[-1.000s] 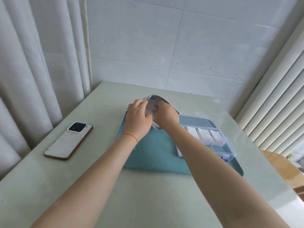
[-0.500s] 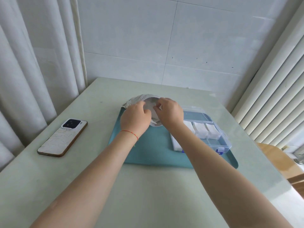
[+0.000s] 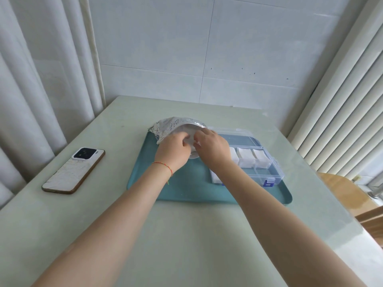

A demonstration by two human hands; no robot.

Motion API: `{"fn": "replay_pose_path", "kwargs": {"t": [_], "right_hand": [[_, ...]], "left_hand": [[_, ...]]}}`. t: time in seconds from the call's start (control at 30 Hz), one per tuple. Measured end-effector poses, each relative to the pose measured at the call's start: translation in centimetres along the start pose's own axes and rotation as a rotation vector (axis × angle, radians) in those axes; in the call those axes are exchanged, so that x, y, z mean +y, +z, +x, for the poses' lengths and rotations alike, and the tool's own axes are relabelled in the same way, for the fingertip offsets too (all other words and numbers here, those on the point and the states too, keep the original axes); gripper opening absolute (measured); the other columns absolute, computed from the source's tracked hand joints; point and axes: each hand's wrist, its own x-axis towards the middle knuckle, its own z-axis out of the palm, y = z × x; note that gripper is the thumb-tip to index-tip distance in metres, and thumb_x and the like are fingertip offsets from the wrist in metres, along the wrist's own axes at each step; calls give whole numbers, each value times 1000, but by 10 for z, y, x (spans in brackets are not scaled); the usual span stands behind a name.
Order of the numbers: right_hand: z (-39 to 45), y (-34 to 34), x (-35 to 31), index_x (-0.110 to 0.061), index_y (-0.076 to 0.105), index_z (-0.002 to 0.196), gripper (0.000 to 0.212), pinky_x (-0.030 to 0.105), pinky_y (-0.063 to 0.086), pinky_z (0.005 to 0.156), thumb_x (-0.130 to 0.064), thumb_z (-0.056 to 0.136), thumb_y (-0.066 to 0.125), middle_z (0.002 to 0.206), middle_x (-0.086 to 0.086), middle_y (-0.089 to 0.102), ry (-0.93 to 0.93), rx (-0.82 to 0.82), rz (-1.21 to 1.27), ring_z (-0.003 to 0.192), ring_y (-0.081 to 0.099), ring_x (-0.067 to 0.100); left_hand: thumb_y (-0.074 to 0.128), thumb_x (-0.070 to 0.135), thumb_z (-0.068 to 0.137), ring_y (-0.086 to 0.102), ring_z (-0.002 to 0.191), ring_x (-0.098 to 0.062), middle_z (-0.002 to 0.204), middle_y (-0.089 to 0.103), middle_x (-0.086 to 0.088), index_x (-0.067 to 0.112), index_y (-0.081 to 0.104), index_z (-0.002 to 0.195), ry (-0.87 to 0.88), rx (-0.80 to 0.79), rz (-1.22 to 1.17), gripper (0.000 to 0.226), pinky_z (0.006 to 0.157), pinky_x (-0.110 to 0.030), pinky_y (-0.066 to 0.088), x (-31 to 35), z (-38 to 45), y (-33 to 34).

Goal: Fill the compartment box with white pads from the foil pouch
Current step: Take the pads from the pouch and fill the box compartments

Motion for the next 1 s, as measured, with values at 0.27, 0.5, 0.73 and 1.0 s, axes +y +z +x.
{"fn": "replay_pose_path", "kwargs": {"t": [0.27, 0.5, 0.73, 1.0], "right_hand": [[-6, 0, 12, -11, 53, 96, 10, 31, 32, 57, -3, 90, 49, 96, 8, 56, 104, -84, -45, 76, 54, 32], [-2, 1, 12, -5, 56, 117, 28, 40, 49, 77, -8, 89, 58, 115, 12, 53, 101, -218, 58, 98, 57, 34], [-9, -12, 13, -4, 54, 117, 43, 34, 34, 62, 15, 80, 42, 110, 12, 43, 101, -221, -31, 78, 40, 26], [-7, -26, 20, -9, 58, 101, 21, 33, 36, 61, 1, 89, 43, 101, 8, 49, 185, -100, 29, 82, 55, 33]], "left_hand": [[50, 8, 87, 59, 108, -25, 119, 67, -4, 18, 61, 127, -4, 42, 1, 43, 87, -29, 45, -5, 0, 2], [50, 10, 86, 67, 95, -30, 121, 67, -5, 19, 64, 125, 9, -16, -29, 42, 91, -34, 50, -6, -3, 9], [47, 7, 86, 59, 95, -33, 103, 69, -14, 5, 69, 105, 4, 49, 189, 29, 78, -39, 51, -13, 0, 11], [48, 7, 89, 61, 99, -29, 104, 71, -8, 14, 68, 116, 48, 131, 110, 34, 77, -34, 50, -17, -3, 11]]}}
